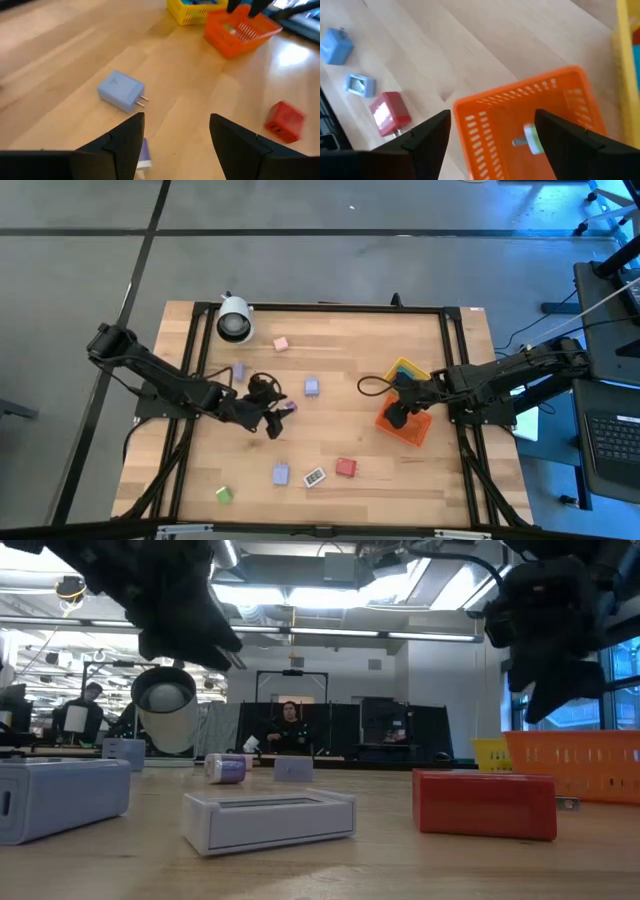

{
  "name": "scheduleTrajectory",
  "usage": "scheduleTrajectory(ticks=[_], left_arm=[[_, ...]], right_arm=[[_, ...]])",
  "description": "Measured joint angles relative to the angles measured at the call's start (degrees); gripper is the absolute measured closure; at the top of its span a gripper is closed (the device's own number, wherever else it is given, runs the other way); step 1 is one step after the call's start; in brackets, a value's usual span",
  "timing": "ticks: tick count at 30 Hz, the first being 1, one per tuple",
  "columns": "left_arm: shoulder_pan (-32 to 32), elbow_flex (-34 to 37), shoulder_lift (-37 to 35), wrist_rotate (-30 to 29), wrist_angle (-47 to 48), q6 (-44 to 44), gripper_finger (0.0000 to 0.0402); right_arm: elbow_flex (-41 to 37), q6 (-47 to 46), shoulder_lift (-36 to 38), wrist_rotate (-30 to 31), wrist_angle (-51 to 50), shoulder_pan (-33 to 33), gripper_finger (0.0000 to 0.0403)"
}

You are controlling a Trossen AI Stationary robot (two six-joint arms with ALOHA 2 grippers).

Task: Pick & Place Office items
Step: Put the purple charger adapter into the orange basket

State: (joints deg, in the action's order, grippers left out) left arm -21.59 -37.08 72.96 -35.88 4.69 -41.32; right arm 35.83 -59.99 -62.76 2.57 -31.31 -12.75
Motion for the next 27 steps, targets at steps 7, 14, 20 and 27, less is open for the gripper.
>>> scheduleTrajectory(ticks=[7,14,20,27], left_arm=[[1.34,0.0,6.82,2.59,-0.18,1.97,0.018],[2.75,0.0,14.47,2.42,-0.4,1.01,0.018],[3.43,0.0,19.78,2.48,-1.12,-1.53,0.0182],[3.48,0.0,24.64,2.54,-7.93,-3.77,0.0198]], right_arm=[[0.0,-0.04,0.01,0.36,3.42,0.0,0.0112],[0.0,-0.21,0.01,1.52,5.09,0.0,0.0112],[0.0,-0.63,0.01,1.8,5.64,0.0,0.0112],[0.0,-2.4,0.0,3.18,6.21,0.01,0.0112]])
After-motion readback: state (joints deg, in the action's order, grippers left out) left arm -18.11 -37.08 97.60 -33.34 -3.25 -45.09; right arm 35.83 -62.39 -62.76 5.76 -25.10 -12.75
